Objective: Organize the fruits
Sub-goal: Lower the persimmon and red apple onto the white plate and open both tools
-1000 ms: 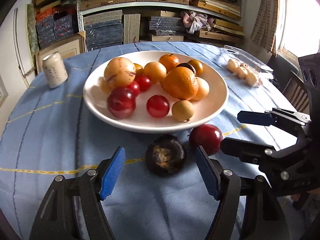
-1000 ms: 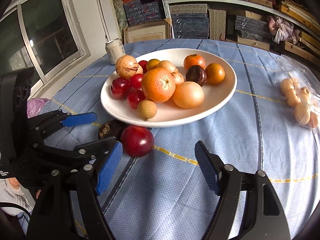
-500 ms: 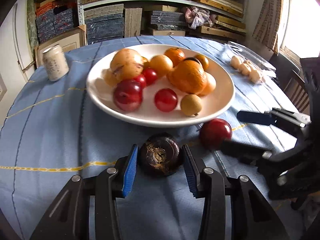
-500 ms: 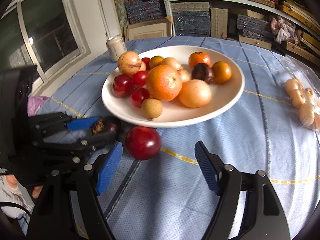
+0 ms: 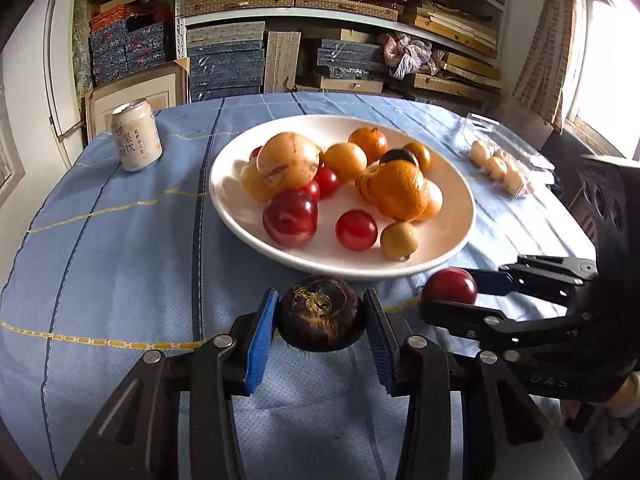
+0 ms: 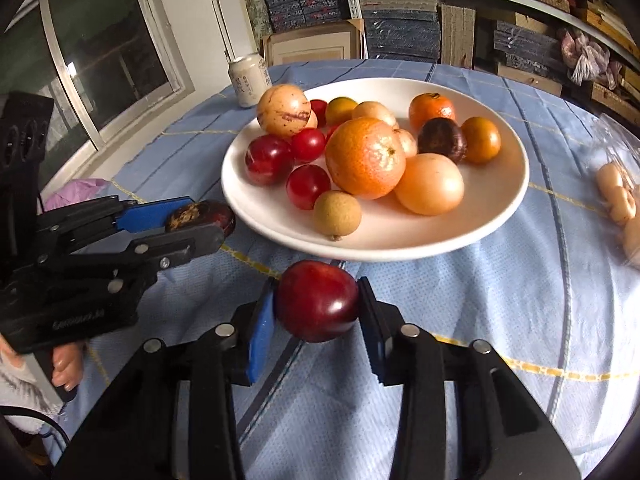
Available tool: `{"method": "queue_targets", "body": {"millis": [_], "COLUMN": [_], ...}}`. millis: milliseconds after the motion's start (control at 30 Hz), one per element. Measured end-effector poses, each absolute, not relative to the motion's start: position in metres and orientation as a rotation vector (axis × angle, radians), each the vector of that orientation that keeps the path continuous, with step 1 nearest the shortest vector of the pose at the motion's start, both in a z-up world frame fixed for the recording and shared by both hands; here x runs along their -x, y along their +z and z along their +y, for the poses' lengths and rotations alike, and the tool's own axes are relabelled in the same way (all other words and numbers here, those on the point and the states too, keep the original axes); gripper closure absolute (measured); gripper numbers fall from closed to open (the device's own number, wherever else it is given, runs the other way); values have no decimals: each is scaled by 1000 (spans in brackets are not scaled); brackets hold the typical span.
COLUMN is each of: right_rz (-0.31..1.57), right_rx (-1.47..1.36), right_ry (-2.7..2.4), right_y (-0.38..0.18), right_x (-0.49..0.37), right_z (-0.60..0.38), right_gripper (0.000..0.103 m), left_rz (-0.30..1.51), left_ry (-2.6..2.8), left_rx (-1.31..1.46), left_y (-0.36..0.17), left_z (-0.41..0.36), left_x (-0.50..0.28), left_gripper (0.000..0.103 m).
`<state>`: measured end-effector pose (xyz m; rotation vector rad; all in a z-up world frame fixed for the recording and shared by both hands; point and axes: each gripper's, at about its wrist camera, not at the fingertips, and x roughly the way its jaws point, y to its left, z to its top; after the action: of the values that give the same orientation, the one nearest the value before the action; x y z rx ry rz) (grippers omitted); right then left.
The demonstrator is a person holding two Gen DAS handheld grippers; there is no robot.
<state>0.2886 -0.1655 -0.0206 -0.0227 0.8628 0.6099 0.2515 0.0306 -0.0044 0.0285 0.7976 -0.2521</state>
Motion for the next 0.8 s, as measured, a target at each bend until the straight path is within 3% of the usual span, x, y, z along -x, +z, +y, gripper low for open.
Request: {"method": "queue_targets", "body": {"millis": [200,367,733,800], "right_rz": [728,681,754,750], "right_rx": [-35,-53,-20,-24], "right_ry": [565,460,429,436], "right_y": [32,52,13,9], "right_x": [-290,-339,-406,-406], "right_z": [-195,-199,-176,-175], "right_gripper": [64,64,62,44], "left_rz": [753,738,721,719], "left_ry": [-257,-237,-201,-195], "left_rx": [-42,-28,-20,-25], "left_y": [27,44,35,34], "left_z": [23,11,-3,-6], "left_x": [-271,-313,-361,-362], "left_gripper": [59,59,59,58]}}
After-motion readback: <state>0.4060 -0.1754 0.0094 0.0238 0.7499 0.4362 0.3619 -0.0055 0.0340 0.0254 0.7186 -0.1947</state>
